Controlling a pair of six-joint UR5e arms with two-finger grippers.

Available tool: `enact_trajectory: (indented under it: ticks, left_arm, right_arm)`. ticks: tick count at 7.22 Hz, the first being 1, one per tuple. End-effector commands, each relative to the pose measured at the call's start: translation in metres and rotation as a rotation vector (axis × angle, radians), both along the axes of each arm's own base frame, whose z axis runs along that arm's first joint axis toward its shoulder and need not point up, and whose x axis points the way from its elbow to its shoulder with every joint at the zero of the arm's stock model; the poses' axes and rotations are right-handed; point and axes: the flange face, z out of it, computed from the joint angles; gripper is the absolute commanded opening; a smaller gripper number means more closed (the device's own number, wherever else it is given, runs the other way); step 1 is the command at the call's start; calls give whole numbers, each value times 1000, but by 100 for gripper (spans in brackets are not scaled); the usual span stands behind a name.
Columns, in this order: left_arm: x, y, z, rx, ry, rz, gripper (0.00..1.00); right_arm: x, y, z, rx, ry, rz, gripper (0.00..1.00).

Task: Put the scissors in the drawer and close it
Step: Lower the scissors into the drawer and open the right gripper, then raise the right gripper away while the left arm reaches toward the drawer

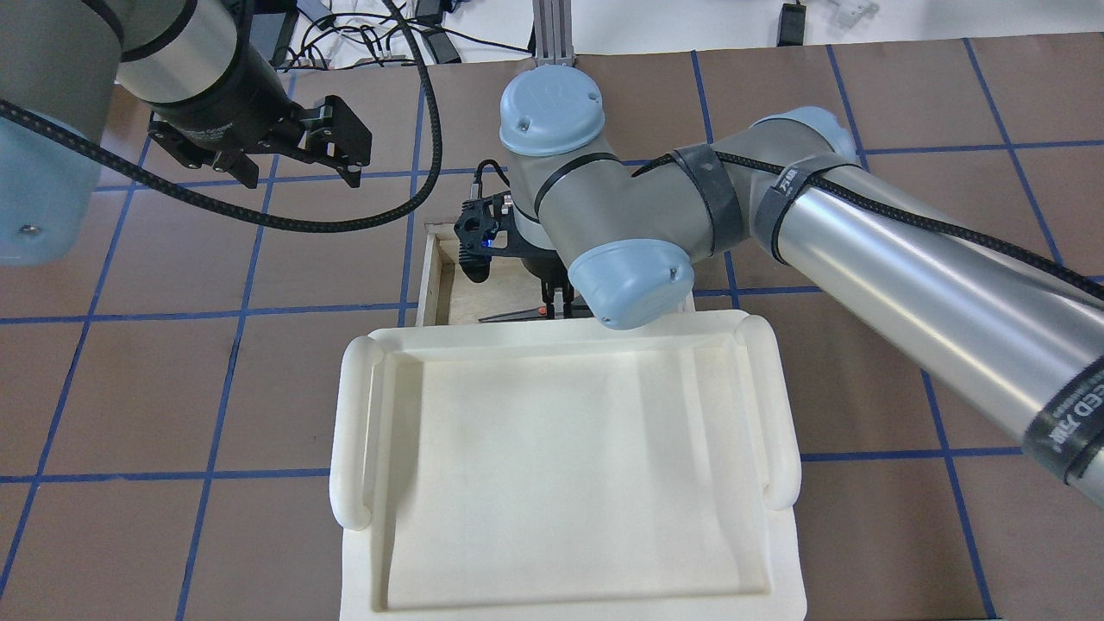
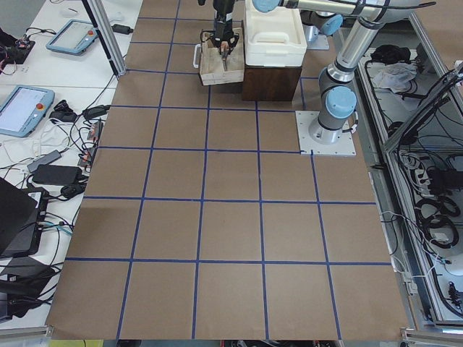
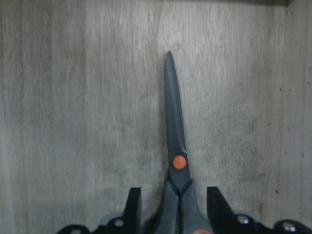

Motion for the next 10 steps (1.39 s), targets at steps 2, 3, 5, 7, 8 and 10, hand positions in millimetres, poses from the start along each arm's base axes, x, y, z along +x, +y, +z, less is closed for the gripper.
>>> enact_trajectory:
  ticks: [2,3,5,7,8,10]
  left_arm:
    - [-1,-12,-13,18,-2,-2,100]
    - [-3,-25,-20,-14,6,11,100]
    - [-57,-52,-56,-62,46,60,100]
    - [-83,-81,-100,-68,70,124,100]
    - [-106,-91,-110,-98,94,151,100]
    - [-136,-124,-128,-89,106,169,100]
  right_arm:
    - [-8,-8,57,-16,-12,-21,100]
    - [-20,-10,88,-33,-21,-49,100]
    - [-70,-19,118,-18,-70,-191,100]
    - [-95,-7,140,12,-70,-406,100]
    - [-112,-11,144,13,-56,-456,100]
    - [-166,-19,169,-14,-74,-718,100]
